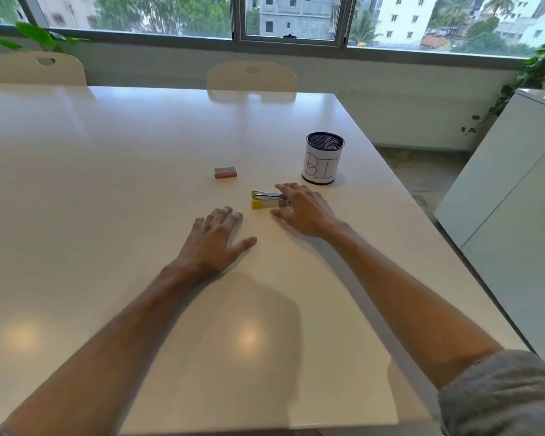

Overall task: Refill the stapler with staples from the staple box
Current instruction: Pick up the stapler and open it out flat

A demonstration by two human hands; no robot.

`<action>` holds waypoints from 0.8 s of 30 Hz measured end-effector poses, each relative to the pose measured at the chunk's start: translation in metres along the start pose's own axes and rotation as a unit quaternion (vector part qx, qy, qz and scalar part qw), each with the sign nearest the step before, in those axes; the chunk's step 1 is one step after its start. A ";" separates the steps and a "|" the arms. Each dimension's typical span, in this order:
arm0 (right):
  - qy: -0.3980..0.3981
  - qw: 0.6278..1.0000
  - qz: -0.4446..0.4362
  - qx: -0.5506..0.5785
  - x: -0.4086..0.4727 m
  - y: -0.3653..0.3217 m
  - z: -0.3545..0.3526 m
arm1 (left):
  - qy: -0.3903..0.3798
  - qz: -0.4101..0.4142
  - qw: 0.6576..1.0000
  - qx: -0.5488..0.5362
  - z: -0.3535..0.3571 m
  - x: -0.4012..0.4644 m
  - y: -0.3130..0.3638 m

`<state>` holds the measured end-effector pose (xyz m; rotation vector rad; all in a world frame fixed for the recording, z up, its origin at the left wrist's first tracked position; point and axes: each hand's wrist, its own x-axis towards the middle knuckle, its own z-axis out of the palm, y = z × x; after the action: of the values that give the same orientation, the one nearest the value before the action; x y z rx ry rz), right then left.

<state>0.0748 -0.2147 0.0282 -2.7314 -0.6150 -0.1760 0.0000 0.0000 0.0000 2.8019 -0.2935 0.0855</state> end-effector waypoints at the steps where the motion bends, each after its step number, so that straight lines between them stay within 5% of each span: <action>1: -0.003 1.000 -0.002 -0.004 0.004 -0.001 0.002 | 0.007 0.005 1.000 -0.001 0.000 -0.001 0.000; 18: -0.004 0.998 -0.016 0.068 0.030 -0.002 0.028 | 0.031 0.011 0.999 -0.022 -0.004 -0.004 0.004; 24: 0.023 0.954 0.005 0.300 0.016 -0.009 0.012 | 0.045 0.019 0.999 -0.019 -0.004 -0.004 0.004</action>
<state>0.0862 -0.1969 0.0225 -2.1351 -0.5342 -0.0371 -0.0046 -0.0016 0.0042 2.7460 -0.3245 0.2110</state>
